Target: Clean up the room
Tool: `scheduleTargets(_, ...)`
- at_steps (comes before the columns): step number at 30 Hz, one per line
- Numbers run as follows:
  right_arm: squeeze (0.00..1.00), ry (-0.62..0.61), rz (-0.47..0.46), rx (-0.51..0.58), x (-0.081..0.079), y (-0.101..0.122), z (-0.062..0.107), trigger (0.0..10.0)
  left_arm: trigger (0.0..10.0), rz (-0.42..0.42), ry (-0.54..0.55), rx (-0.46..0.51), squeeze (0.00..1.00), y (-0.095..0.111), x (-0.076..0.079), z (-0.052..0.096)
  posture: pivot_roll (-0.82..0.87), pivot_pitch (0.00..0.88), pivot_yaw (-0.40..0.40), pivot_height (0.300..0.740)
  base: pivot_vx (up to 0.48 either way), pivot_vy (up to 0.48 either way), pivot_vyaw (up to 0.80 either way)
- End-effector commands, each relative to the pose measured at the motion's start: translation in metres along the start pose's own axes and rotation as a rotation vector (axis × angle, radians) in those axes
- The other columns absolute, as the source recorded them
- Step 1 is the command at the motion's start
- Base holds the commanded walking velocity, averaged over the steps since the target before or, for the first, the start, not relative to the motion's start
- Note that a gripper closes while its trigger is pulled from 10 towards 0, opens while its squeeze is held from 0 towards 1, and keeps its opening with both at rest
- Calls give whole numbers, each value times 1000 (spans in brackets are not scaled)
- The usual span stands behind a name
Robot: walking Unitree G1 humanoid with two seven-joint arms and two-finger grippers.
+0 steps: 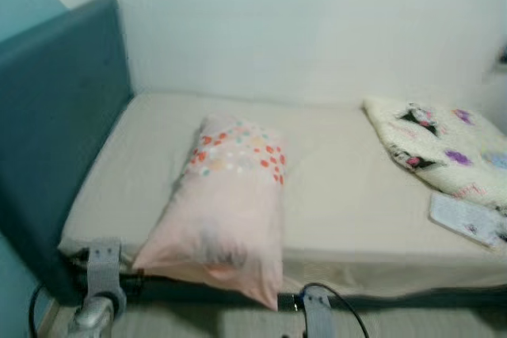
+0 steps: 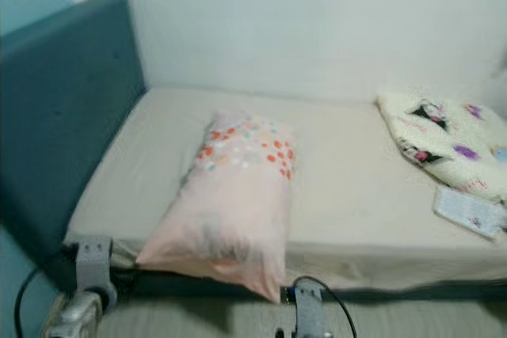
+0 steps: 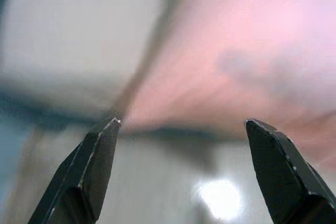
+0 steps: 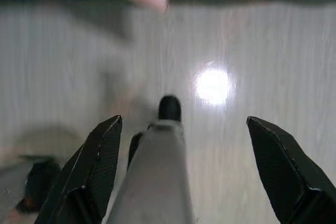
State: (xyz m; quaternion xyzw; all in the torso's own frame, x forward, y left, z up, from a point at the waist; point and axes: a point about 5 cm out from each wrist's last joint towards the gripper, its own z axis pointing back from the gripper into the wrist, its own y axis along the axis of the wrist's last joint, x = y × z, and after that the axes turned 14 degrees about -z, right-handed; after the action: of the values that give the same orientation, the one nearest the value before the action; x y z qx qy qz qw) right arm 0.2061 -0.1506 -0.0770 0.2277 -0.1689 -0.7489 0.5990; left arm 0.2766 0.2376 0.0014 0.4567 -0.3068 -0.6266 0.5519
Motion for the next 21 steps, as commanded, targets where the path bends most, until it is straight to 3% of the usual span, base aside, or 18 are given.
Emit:
scheduleTargets(1,0,6,40,60,-1,16,-1,10000,10000,25,-12,11,0,-2,2,2,48,0,-68,725,247,0,0)
scheduleTargets(3,0,21,7,219,24,58,4,10000,10000,31,-48,129,0,23,7,-5,42,0,-73,725,356,0,0)
scheduleTargets(4,0,21,7,219,24,58,4,10000,10000,31,-48,129,0,23,7,-5,42,0,-73,725,368,0,0)
scheduleTargets(6,0,35,-19,312,32,83,9,10000,10000,25,-64,188,0,36,9,-8,42,0,-73,725,371,0,0)
scheduleTargets(7,0,56,-20,362,24,98,11,10000,10000,20,-73,221,0,44,11,-9,38,0,-76,725,375,0,0)
scheduleTargets(11,0,72,-21,394,19,108,12,10000,10000,16,-78,243,0,49,11,-10,38,0,-76,725,375,0,0)
scheduleTargets(15,0,127,-55,524,-1,149,21,10000,10000,21,-103,314,0,64,14,-12,32,0,-78,725,381,0,0)
scheduleTargets(21,0,173,-22,627,-8,178,33,10000,10000,24,-130,359,0,73,17,-13,25,0,-79,725,385,0,0)
